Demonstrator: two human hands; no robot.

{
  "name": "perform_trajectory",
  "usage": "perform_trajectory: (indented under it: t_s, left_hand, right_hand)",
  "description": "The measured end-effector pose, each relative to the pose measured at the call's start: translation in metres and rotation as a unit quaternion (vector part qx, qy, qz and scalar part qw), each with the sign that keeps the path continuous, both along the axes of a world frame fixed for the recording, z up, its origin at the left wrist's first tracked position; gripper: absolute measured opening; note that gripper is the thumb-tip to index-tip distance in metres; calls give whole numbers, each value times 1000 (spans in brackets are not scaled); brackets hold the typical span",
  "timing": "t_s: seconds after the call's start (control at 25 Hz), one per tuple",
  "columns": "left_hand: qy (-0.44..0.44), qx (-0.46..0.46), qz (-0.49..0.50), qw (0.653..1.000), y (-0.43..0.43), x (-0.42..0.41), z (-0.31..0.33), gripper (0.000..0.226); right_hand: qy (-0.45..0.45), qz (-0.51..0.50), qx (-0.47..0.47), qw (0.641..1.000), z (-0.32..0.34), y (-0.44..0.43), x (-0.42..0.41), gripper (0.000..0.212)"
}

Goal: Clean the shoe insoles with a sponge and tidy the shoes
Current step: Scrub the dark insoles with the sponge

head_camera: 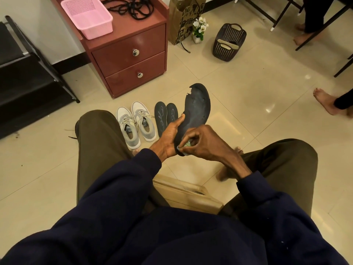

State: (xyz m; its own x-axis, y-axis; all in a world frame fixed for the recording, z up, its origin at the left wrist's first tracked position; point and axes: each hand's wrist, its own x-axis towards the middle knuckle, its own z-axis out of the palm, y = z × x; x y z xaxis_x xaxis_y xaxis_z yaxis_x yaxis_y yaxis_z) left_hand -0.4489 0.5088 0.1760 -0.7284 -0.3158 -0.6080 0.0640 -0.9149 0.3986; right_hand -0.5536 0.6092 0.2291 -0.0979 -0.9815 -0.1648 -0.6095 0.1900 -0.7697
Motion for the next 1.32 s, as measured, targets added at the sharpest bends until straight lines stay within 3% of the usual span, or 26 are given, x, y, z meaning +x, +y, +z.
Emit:
perform_trajectory:
  t_s: [0.16, 0.36, 0.48, 0.56, 0.6, 0.72, 0.8, 1.0, 1.2, 1.32]
  left_hand:
    - [7, -21, 14, 1000, 0, -1, 1, 34]
    - [13, -6, -5, 1000, 0, 1, 4, 37]
    - [31, -12, -6, 999, 1, -1, 3, 37]
    - [38, -8, -19, 999, 3, -3, 2, 40]
    - [37, -10, -24, 999, 4, -3, 2, 39]
    - [21, -15, -29, 999, 2, -4, -3, 34]
    - [20, -13, -26, 999, 2, -3, -5, 35]
    - [48, 6, -58, 997, 10, -4, -1, 43]
    - [27, -11, -76, 997, 9, -4, -1, 41]
    - [24, -2, -93, 995, 10, -3, 0, 47]
  right_hand:
    - [177, -116, -78, 974, -16, -3, -13, 11]
    - [42, -34, -34, 998, -6, 0, -1, 9]
    - [184, -137, -84, 970, -17, -5, -22, 9]
    - [222, -211, -97, 947, -23, -4, -33, 11]
    - [210, -214, -106, 948, -25, -3, -34, 11]
    - [118, -85, -85, 986, -17, -2, -14, 10]
    - [104, -39, -71, 991, -15, -3, -10, 8]
    - [197, -248, -119, 941, -27, -4, -44, 12]
    - [85, -89, -119, 985, -24, -4, -21, 9]
    - [142, -186, -126, 964, -24, -9, -37, 7]
